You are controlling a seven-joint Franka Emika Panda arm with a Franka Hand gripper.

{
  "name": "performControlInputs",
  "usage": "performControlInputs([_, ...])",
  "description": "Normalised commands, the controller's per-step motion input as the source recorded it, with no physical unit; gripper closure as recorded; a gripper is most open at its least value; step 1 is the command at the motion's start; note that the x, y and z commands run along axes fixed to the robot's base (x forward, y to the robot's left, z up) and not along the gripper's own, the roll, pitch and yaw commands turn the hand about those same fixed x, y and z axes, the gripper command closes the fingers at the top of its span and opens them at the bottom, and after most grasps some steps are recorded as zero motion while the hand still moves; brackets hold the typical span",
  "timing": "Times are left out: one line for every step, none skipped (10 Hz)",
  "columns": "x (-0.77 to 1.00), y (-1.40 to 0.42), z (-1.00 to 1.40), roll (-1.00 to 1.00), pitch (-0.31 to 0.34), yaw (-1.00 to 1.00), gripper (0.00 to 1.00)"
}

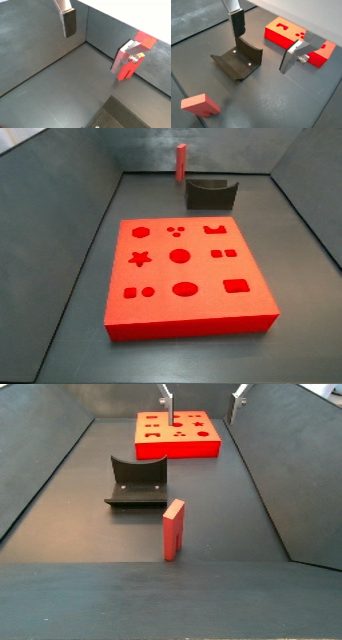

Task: Pick up the double-square object. Move up. Move to above the board. Insert the double-square object.
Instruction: Pick up the double-square object.

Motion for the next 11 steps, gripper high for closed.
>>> performControlInputs([0.43,0.63,-0.28,-0.08,0.266,-0.01,0.00])
performControlInputs([0.03,0.70,-0.26,-0.06,0.101,-0.22,0.00])
performControlInputs([0.00,0.75,-0.24,-0.10,0.067,-0.15,0.00])
performControlInputs([0.00,0.74,-0.24,-0.09,0.070,-0.17,0.00])
performControlInputs([0.09,0.70,-0.28,-0.07,0.101,-0.22,0.00])
performControlInputs([0.09,0.67,-0.29,-0.06,0.111,-0.25,0.00])
performControlInputs([0.12,0.64,-0.27,-0.05,0.106,-0.30,0.00])
performControlInputs([0.14,0.63,-0.28,-0.05,0.106,-0.31,0.00])
performControlInputs([0.21,0.60,-0.28,-0.05,0.094,-0.34,0.00])
performControlInputs([0.35,0.46,-0.28,-0.04,0.029,-0.49,0.00])
performControlInputs([0.50,0.21,-0.57,0.00,-0.019,-0.65,0.00])
